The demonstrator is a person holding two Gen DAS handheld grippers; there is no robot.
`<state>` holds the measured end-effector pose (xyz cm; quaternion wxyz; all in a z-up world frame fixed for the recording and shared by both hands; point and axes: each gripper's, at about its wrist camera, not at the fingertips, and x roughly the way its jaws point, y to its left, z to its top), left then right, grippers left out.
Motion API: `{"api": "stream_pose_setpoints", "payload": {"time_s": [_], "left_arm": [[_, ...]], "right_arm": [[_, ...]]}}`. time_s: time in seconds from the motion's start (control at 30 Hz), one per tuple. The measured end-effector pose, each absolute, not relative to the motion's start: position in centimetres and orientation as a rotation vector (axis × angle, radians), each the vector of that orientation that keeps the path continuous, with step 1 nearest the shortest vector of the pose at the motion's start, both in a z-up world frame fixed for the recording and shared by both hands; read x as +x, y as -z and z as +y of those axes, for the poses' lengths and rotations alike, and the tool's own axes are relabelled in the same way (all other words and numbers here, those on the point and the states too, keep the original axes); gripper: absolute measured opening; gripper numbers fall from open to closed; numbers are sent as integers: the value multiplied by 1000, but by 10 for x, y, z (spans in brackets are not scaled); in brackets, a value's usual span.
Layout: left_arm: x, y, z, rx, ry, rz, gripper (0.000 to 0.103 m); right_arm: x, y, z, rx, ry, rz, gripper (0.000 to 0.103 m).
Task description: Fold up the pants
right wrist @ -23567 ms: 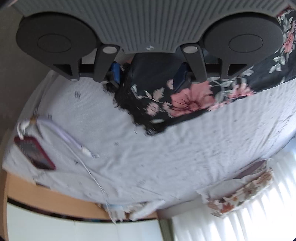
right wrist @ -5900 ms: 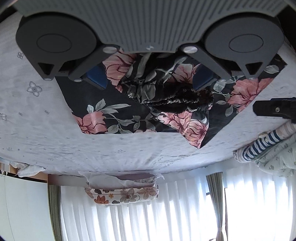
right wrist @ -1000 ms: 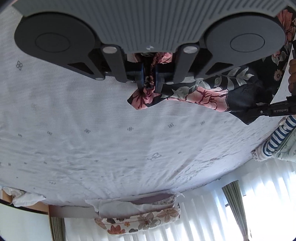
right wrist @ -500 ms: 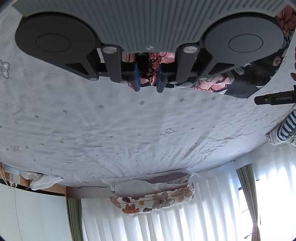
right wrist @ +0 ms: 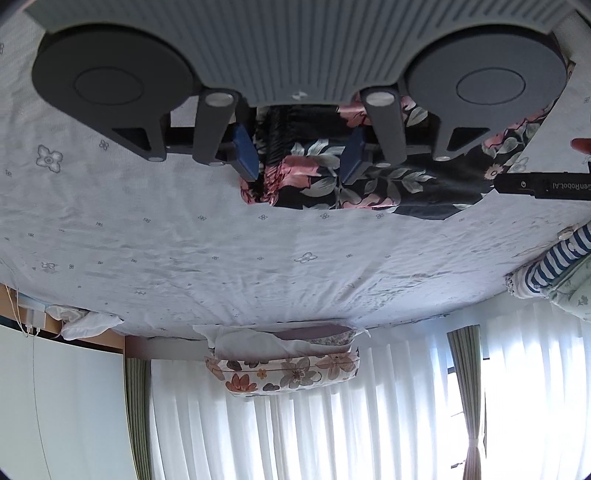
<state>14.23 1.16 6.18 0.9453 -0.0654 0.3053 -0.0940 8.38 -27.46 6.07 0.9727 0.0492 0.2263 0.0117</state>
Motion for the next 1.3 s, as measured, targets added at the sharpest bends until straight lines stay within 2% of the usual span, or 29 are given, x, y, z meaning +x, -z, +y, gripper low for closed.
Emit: {"api": "stream_pose_setpoints", "payload": {"time_s": [0.23,0.8,1.1,1.3], "left_arm": [[77,-44,7,-122,166,639,86],[16,-24,2,-67,95,697,87],[5,-19,-11,-18,107,697,94],[5,-15,-16,-1,108,709,103]], "right_arm": [[35,-44,-248,80,-47,428,76],[-27,-12,-233,97,13,491,78],[-31,-1,-228,42,29,534,81],[-28,3,-221,1,27,549,85]]}}
